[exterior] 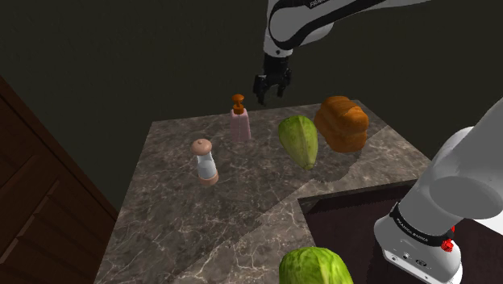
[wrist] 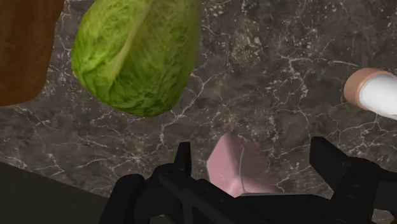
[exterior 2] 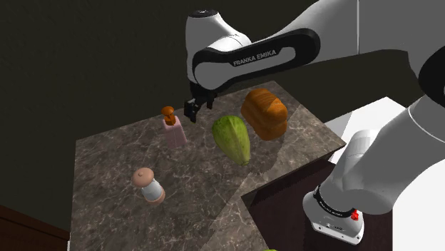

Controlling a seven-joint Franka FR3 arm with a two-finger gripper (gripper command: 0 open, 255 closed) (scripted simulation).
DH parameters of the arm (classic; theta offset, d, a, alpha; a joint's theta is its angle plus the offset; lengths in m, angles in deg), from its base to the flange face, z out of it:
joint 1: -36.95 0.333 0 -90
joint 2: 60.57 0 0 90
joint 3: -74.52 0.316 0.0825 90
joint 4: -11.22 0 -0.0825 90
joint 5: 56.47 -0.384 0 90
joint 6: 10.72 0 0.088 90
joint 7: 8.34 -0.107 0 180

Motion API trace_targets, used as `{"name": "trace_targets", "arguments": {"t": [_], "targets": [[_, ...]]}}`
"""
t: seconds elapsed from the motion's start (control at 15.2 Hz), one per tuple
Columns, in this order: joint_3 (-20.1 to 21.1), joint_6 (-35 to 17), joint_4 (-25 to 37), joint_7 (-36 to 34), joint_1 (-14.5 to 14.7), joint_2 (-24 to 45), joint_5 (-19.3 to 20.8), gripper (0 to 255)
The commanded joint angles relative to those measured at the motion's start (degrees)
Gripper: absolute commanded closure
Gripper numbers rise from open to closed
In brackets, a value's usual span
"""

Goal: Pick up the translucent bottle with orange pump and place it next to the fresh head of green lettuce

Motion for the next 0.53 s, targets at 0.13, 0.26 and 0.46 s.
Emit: {"name": "trace_targets", "arguments": {"t": [0.13,0.26,0.46], "targets": [[0.5,-4.1,6.3,-2.7,0.2,8.2,0.9,0],[0.6,-5.4,10.1,-4.2,0.4,12.1,1.5,0],[0.6,-6.7,16.3,-6.3,0.8,18.1,2.5,0]]}}
